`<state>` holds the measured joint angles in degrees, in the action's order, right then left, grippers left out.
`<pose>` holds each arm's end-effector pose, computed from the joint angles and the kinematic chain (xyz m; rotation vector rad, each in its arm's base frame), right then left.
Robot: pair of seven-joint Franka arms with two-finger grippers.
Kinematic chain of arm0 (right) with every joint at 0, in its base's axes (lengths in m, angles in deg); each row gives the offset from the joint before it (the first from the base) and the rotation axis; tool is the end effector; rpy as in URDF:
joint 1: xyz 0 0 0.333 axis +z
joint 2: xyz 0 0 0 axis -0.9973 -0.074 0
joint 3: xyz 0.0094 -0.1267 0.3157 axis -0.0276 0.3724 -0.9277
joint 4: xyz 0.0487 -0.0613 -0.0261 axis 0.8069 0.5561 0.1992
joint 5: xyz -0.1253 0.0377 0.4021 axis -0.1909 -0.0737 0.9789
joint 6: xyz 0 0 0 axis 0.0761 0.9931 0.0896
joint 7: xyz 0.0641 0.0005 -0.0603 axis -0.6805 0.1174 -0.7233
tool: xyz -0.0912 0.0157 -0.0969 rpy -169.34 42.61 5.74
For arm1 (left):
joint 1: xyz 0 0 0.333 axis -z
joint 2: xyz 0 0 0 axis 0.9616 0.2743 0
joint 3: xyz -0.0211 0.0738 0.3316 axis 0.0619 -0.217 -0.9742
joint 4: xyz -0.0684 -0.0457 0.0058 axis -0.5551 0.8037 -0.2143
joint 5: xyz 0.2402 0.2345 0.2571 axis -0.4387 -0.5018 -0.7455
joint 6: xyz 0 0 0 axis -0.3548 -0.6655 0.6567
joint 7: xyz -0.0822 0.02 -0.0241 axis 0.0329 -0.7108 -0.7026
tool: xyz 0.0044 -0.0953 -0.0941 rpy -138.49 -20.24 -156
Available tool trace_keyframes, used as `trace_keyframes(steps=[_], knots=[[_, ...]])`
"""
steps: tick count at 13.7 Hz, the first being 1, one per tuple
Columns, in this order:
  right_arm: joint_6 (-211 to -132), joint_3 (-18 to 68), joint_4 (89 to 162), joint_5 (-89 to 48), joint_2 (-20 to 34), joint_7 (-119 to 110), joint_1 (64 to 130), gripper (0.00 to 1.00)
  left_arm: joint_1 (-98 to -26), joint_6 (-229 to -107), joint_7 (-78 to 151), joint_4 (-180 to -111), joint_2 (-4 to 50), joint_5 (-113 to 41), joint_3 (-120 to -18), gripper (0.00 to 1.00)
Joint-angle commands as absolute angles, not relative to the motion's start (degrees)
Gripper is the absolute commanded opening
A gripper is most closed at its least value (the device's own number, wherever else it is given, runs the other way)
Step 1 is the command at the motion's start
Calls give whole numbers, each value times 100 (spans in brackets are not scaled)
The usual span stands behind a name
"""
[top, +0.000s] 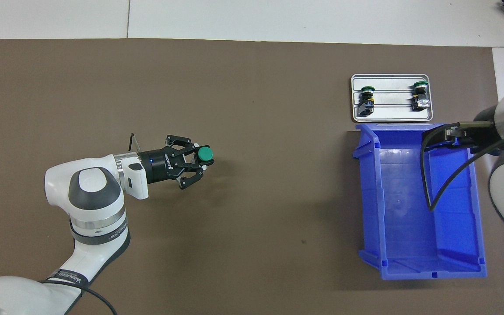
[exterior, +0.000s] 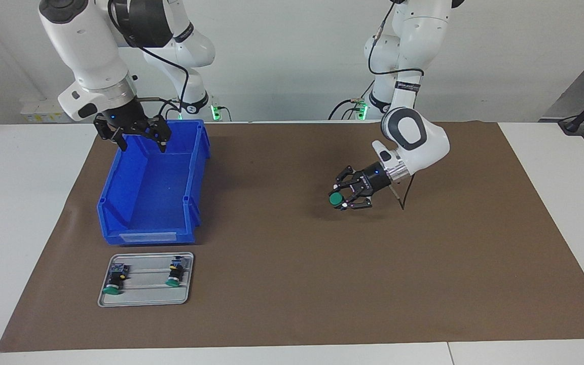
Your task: Place and press button with both arms
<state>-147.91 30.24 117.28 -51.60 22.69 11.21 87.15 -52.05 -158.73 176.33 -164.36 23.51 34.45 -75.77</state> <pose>0.5826 0.0329 0.5847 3.1243 -0.1051 -0.0292 0.5391 -0.2271 0.2838 1.8055 -1.2134 1.0136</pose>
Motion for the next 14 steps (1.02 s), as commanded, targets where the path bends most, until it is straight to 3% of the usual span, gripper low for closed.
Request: trace_keyframes(steps=[1,5,14], knots=[[-14776,3004,11760,-5058,2316,989,8672,100,-5351,-15351,18242,-16697,2314,4087,-7560,11],[-14776,3004,11760,-5058,2316,980,8672,100,-5422,-14725,19148,-16960,2473,5301,-7560,13],[-14776,3004,11760,-5058,2316,980,8672,100,-5334,-14629,19728,-17101,2727,5672,-7560,14]])
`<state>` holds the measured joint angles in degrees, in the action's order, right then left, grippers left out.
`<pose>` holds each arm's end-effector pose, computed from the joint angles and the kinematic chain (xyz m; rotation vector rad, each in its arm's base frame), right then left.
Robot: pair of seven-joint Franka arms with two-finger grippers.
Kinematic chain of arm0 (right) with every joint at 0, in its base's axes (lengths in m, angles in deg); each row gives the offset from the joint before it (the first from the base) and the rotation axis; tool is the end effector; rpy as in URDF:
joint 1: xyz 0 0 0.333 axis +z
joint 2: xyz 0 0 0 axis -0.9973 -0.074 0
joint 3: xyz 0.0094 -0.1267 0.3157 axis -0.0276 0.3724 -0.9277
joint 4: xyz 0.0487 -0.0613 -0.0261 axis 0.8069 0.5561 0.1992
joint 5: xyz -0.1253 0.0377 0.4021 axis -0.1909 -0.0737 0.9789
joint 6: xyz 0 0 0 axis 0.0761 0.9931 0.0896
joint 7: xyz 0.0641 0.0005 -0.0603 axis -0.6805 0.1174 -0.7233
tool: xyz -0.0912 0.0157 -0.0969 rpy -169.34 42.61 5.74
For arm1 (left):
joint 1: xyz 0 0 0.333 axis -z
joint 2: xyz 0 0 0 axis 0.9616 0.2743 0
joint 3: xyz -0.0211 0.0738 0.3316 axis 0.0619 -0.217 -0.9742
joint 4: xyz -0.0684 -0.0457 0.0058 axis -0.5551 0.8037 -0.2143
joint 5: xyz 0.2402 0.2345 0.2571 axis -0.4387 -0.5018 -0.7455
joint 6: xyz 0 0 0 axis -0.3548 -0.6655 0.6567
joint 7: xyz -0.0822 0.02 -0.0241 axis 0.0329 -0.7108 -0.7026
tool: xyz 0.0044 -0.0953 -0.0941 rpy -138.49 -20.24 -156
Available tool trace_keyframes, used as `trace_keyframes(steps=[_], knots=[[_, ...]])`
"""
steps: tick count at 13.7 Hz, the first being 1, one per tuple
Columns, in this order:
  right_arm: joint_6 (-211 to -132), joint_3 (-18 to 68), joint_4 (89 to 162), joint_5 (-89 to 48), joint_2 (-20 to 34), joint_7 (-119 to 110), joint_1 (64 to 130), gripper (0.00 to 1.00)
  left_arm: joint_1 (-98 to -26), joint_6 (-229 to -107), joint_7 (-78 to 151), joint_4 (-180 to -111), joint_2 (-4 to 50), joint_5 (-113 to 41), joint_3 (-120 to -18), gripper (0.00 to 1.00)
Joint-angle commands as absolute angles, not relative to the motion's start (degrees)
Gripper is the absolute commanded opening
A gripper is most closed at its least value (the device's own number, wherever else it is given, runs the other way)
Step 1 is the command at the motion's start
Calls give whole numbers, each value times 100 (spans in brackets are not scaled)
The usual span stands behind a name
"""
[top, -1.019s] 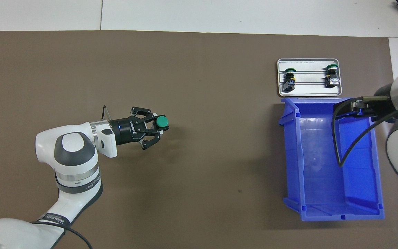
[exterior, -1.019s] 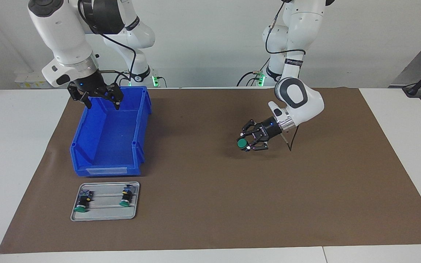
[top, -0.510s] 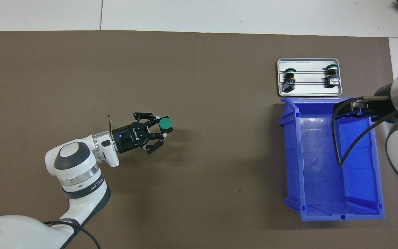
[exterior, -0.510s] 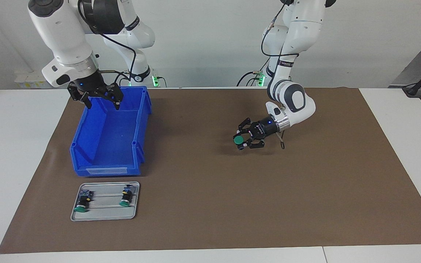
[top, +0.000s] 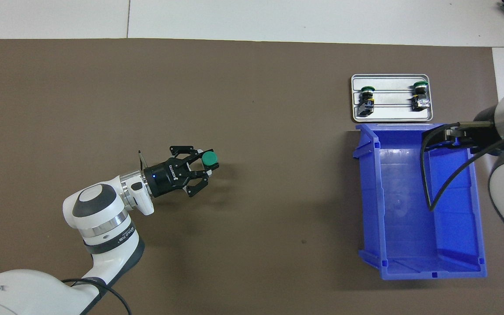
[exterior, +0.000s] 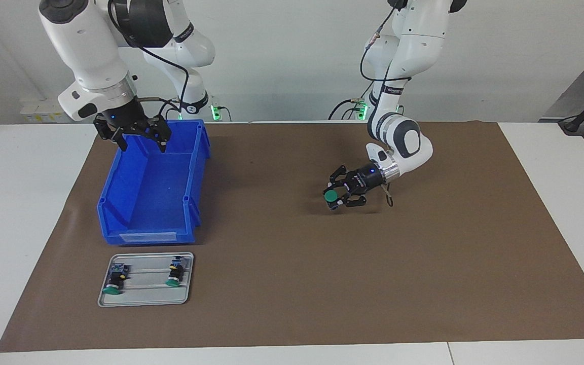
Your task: Place and press button with both arms
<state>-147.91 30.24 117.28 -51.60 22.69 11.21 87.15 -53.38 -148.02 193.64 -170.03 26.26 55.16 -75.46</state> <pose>0.5826 0.0329 0.5847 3.1243 -0.1051 -0.0292 0.5132 -0.2283 0.2416 1.6695 -1.0103 1.2453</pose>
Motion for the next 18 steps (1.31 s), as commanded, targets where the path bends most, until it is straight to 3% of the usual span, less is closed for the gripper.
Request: trace_keyframes(steps=[1,3,8,12,18], knots=[[-14776,3004,11760,-5058,2316,980,8672,100,-5369,-14411,19938,-17101,2937,5681,-7560,14],[-14776,3004,11760,-5058,2316,980,8672,100,-5561,-13663,20326,-17119,3272,5681,-7569,14],[-14776,3004,11760,-5058,2316,989,8672,100,-5659,-13364,20336,-17206,3255,5681,-7569,14],[-14776,3004,11760,-5058,2316,980,8672,100,-5668,-13345,20450,-17365,3255,5681,-7569,33],[-14776,3004,11760,-5058,2316,980,8672,100,-5642,-13432,20564,-17453,3255,5672,-7569,39]])
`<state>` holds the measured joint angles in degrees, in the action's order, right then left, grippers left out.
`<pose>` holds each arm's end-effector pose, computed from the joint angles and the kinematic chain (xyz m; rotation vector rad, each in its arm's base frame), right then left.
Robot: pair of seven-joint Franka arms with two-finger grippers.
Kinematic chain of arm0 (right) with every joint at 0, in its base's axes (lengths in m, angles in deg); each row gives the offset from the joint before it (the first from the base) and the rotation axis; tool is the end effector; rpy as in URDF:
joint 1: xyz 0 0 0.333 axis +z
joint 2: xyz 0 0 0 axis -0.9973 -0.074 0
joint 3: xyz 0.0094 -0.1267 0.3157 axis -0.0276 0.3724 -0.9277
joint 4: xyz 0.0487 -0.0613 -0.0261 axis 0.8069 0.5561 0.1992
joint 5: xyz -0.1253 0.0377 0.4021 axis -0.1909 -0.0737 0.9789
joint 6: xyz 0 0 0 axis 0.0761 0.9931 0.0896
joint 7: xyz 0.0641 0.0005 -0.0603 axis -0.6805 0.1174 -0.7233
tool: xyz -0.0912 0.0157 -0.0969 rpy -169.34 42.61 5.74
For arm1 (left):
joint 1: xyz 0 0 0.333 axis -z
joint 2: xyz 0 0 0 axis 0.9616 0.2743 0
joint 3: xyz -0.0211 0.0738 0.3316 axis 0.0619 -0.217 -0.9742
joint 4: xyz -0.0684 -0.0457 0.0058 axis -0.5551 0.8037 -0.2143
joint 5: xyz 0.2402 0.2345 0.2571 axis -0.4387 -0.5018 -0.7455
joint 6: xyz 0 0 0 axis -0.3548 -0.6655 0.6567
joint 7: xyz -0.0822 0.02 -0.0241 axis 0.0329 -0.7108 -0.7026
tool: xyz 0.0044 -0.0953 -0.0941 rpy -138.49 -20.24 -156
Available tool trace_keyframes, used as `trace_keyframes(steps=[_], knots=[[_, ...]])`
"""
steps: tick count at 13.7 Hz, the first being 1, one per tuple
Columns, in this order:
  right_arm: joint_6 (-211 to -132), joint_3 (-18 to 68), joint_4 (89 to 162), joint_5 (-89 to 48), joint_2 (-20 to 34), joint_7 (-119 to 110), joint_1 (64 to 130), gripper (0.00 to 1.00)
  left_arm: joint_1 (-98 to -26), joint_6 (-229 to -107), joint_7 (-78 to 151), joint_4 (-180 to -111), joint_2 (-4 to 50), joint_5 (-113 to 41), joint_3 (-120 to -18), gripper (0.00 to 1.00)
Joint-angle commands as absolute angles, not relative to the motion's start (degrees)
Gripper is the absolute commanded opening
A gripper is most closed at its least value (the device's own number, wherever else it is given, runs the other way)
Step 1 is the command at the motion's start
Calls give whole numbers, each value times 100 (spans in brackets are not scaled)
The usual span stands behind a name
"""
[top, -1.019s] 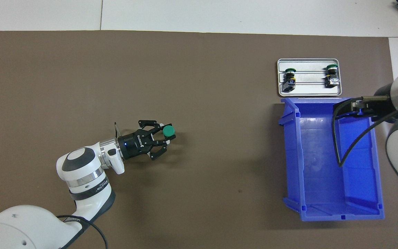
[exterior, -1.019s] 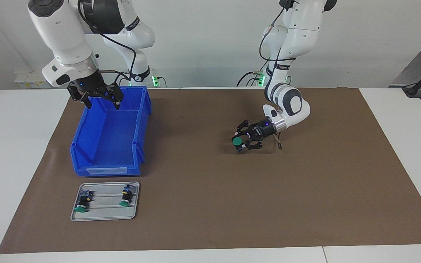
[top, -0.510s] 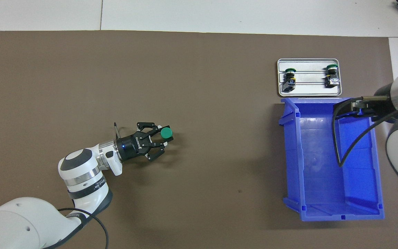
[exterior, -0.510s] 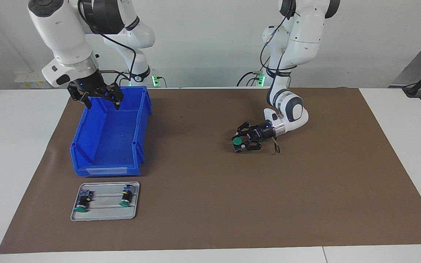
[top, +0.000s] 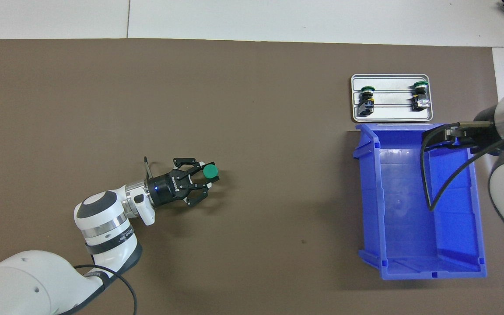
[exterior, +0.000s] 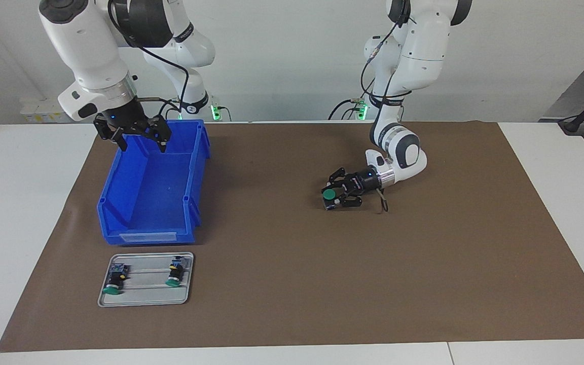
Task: Place and press button with both arms
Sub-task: 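Open the left gripper to release the button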
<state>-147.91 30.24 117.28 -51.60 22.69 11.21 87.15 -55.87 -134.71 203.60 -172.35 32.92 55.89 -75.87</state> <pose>0.5826 0.0329 0.5847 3.1243 -0.1051 -0.0292 0.4907 -0.2201 0.1883 1.5157 -1.0107 1.2971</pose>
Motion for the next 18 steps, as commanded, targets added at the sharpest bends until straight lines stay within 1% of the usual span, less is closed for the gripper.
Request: trace_keyframes(steps=[1,3,6,7,8,9,15,18], knots=[[-14776,3004,11760,-5058,2316,980,8672,100,-5641,-13459,20564,-17453,3255,5672,-7569,43],[-14776,3004,11760,-5058,2316,980,8672,100,-5633,-13503,20573,-17461,3264,5672,-7569,59],[-14776,3004,11760,-5058,2316,980,8672,100,-5650,-13503,20564,-17462,3255,5672,-7569,70],[-14776,3004,11760,-5058,2316,980,8672,100,-5659,-13503,20573,-17462,3264,5672,-7569,77],[-14776,3004,11760,-5058,2316,980,8672,100,-5668,-13503,20564,-17462,3264,5672,-7569,80],[-14776,3004,11760,-5058,2316,980,8672,100,-5668,-13503,20564,-17462,3255,5672,-7569,85],[-14776,3004,11760,-5058,2316,989,8672,100,-5589,-13793,20556,-17462,3281,5672,-7569,100],[-14776,3004,11760,-5058,2316,980,8672,100,-5589,-13855,20556,-17462,3290,5672,-7569,100]])
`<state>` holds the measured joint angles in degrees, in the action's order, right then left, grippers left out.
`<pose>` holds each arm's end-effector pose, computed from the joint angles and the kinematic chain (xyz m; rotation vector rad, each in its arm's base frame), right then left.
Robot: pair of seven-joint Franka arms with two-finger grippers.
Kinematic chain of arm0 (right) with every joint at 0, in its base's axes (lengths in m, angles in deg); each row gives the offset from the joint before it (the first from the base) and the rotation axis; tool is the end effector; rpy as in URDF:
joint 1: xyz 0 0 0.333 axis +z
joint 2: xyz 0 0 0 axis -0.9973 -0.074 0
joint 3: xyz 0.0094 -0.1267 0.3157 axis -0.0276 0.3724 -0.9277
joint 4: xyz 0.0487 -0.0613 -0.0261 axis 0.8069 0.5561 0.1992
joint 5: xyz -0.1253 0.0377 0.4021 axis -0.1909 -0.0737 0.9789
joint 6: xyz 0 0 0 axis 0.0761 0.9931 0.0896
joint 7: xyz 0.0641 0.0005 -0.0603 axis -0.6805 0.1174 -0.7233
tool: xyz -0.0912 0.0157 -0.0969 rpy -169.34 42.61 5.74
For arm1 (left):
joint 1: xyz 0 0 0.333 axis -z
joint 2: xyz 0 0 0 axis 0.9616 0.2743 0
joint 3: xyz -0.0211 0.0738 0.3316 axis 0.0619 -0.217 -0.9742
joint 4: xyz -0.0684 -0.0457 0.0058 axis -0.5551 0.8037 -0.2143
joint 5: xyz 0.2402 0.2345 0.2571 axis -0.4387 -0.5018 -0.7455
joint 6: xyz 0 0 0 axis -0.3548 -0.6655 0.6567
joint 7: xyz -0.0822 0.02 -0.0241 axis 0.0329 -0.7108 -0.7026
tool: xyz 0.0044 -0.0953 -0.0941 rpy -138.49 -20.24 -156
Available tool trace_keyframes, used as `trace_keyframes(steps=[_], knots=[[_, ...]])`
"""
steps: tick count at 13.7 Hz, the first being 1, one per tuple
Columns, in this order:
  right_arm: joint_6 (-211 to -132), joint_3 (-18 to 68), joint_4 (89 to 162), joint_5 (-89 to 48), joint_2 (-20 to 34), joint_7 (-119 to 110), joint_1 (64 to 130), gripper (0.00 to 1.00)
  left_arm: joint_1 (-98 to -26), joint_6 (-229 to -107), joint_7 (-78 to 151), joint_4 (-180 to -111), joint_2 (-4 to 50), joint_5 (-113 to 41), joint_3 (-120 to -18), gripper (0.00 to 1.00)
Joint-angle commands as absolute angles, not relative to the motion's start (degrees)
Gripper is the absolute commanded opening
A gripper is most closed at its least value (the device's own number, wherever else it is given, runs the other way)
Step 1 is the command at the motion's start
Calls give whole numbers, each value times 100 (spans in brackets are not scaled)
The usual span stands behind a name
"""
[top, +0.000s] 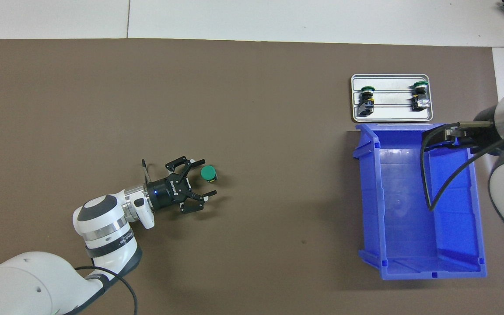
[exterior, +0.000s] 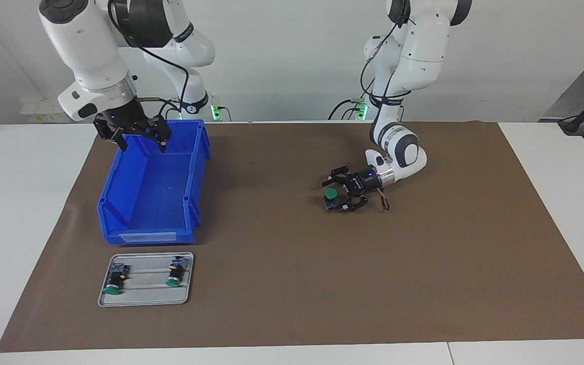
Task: Place and press button with both arms
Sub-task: 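Open the left gripper to release the button, then withdraw the open left gripper away from the button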
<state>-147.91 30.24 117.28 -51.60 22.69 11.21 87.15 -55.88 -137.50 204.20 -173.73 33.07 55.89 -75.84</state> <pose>0.5826 0.0329 0.5847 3.1243 -0.1051 -0.0292 0.4808 -0.2120 0.1734 1.5812 -1.0246 1.2667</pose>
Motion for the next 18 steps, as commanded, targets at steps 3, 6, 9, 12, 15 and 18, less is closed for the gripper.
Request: trace_keyframes(steps=[3,6,9,12,15,18], knots=[[-14776,3004,11760,-5058,2316,980,8672,100,-5589,-13951,20547,-17479,3308,5663,-7569,100],[-14776,3004,11760,-5058,2316,980,8672,100,-5615,-14048,20555,-17462,3317,5576,-7578,100],[-14776,3004,11760,-5058,2316,980,8672,100,-5738,-14092,20538,-17391,3317,5252,-7613,100],[-14776,3004,11760,-5058,2316,980,8672,100,-6036,-14110,20486,-17277,3317,4839,-7604,100],[-14776,3004,11760,-5058,2316,980,8672,100,-6203,-14110,20223,-17163,3273,4408,-7613,99],[-14776,3004,11760,-5058,2316,980,8672,100,-6414,-14039,19451,-16883,3142,3828,-7613,98]])
